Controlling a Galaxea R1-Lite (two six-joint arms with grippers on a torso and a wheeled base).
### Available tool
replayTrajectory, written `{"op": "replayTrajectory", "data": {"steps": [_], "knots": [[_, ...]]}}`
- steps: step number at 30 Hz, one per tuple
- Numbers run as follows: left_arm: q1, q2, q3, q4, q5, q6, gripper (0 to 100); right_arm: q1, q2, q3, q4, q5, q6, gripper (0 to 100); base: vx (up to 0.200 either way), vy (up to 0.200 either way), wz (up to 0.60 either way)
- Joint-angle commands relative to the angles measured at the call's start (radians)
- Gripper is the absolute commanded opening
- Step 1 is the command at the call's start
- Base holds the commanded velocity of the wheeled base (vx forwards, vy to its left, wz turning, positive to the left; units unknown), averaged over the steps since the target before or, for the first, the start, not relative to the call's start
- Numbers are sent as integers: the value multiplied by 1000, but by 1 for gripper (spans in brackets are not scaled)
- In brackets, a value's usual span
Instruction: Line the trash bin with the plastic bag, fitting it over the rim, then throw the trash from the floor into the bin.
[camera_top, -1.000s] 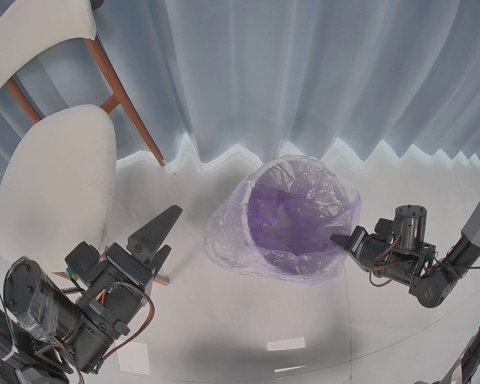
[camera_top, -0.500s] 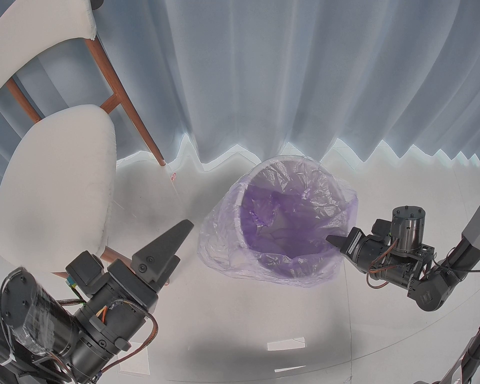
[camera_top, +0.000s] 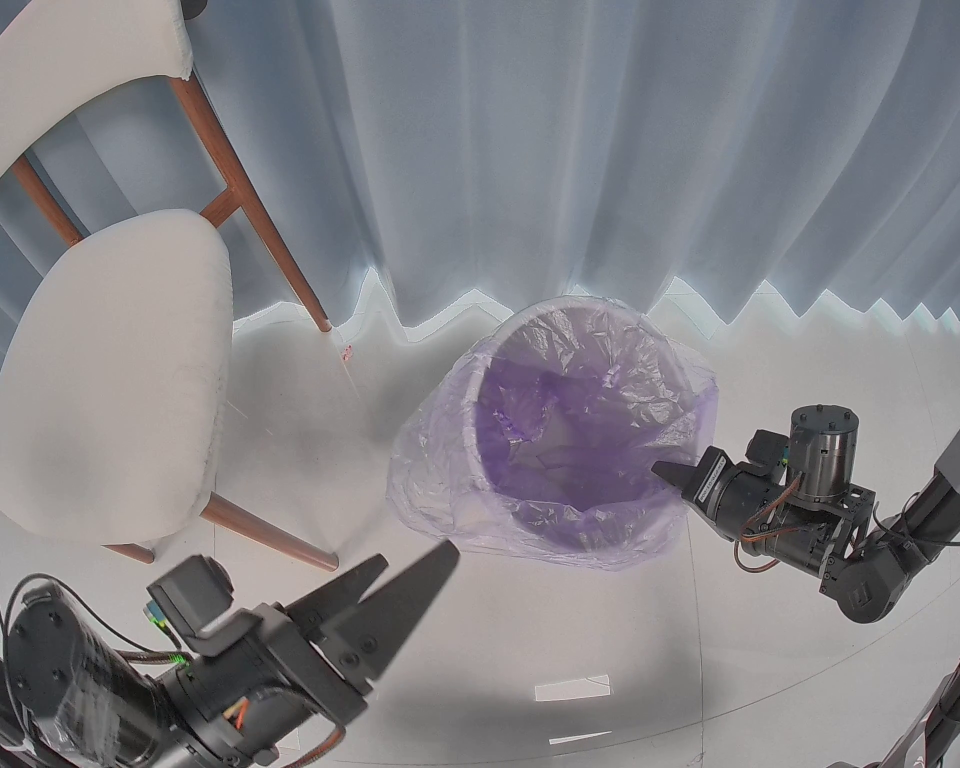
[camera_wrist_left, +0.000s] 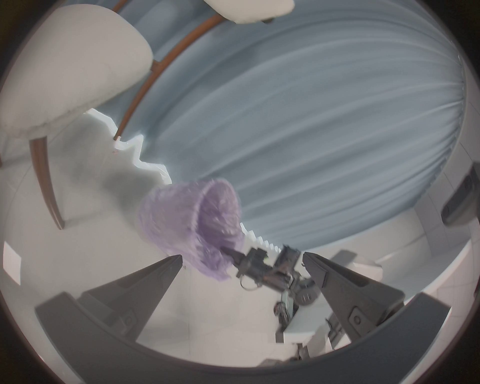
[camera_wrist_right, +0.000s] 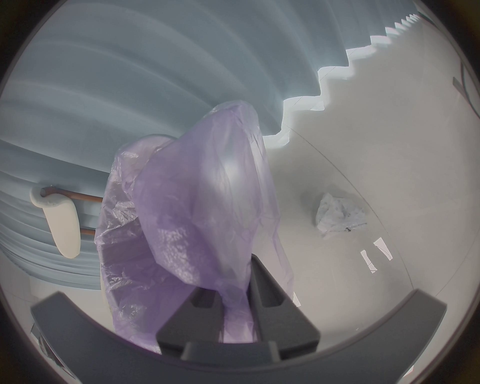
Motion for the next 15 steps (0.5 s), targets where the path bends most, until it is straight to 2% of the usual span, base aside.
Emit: {"op": "replayTrajectory", "data": {"steps": [1,3,9,15], "knots": [[-93,33,27,-2,-37,30,100,35,-4,1,3,-36,-1,0,0,0,0],[-92,57,9,-2,-48,29,100,41,-2,-5,3,-64,-6,0,0,0,0],[-115,111,-2,-2,-49,32,100,61,-1,-5,5,-73,-16,0,0,0,0],[-118,106,-11,-3,-51,13,100,62,12,-25,0,-118,-18,0,0,0,0]]}}
